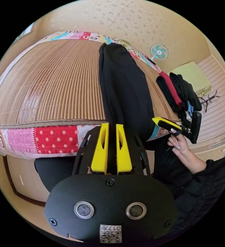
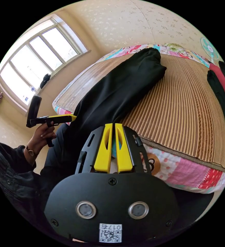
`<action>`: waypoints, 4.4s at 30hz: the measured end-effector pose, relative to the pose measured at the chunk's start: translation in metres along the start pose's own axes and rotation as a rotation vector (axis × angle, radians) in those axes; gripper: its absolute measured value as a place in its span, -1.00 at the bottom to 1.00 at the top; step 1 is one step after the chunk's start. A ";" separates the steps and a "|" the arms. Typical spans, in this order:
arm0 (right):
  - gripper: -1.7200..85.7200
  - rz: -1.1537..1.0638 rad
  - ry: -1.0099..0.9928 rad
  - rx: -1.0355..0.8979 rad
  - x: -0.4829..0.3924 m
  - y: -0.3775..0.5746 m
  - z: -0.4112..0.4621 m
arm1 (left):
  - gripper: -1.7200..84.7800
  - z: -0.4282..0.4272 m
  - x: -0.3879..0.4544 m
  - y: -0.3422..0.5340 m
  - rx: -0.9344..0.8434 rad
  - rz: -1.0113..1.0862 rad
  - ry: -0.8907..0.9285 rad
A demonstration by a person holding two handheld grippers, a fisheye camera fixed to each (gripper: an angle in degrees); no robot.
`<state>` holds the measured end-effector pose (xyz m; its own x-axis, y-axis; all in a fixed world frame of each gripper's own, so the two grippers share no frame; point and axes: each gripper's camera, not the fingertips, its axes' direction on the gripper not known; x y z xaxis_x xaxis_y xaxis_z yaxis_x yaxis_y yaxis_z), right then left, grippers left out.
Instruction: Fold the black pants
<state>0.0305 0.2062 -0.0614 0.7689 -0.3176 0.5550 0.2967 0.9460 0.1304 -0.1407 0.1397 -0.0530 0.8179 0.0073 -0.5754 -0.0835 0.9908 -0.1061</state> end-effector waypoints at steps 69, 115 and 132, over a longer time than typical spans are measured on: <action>-0.90 -0.686 -0.478 0.808 0.017 -0.011 -0.417 | -0.84 -0.317 0.109 -0.007 0.754 0.687 0.831; -0.66 -0.117 -0.288 -0.161 0.062 -0.270 0.156 | -0.70 -0.144 -0.042 0.174 0.478 -0.129 0.193; -0.86 -0.675 -0.535 -0.268 -0.058 -0.182 0.181 | -0.69 -0.092 -0.018 0.153 0.257 -0.111 0.165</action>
<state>-0.1707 0.0638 0.0318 0.0368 -0.6641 0.7467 0.7629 0.5014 0.4083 -0.2204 0.2787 -0.1334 0.7089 -0.1040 -0.6976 0.1650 0.9861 0.0207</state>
